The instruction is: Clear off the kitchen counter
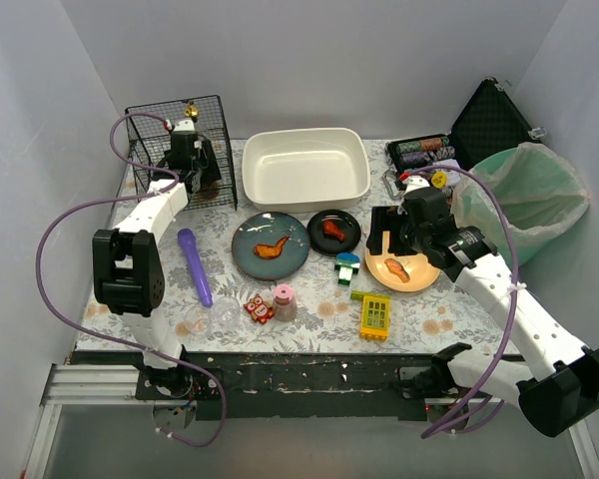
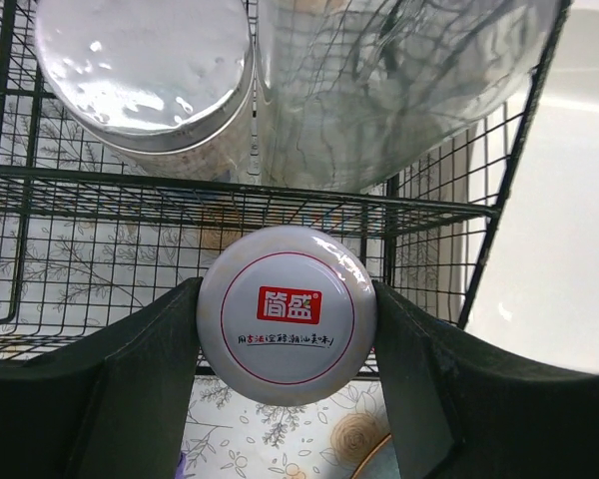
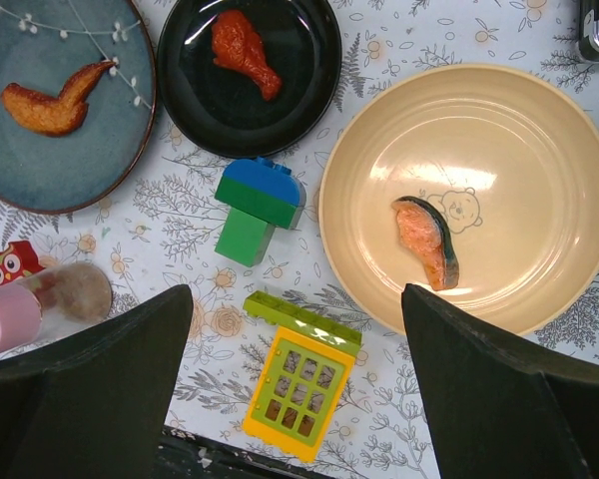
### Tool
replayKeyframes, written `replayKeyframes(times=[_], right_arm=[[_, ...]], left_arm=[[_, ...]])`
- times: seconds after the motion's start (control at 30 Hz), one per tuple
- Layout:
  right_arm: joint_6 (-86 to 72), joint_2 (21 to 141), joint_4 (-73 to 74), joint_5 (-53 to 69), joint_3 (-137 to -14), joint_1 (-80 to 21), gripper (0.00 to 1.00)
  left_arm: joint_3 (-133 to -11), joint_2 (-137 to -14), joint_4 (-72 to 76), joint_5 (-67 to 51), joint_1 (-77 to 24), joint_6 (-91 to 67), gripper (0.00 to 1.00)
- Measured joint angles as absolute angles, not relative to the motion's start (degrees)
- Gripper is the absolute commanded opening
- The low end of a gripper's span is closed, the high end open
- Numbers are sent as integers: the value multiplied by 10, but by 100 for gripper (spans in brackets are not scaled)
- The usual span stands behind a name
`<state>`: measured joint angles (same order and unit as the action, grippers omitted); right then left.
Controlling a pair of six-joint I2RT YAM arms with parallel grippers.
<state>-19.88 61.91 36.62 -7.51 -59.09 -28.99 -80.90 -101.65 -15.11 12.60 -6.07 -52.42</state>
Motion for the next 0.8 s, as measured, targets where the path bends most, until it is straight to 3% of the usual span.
replayKeyframes(times=[0.17,0.3,0.53,0.8], right_arm=[[-195,619,366,-75,-591,-290,94],[-195,619,366,-76,-591,-290,95],[-194,619,366,-76,-591,-290,95],[-193,619,366,-78,-591,-290,95]], left_arm=[[-809,-1042,-148,125,-60,-521,1],[-809,-1054,-149,124,-60,-520,14],[-809,-1057,-142,123,-60,-518,52],[-809,-1058,-141,123,-60,-518,69]])
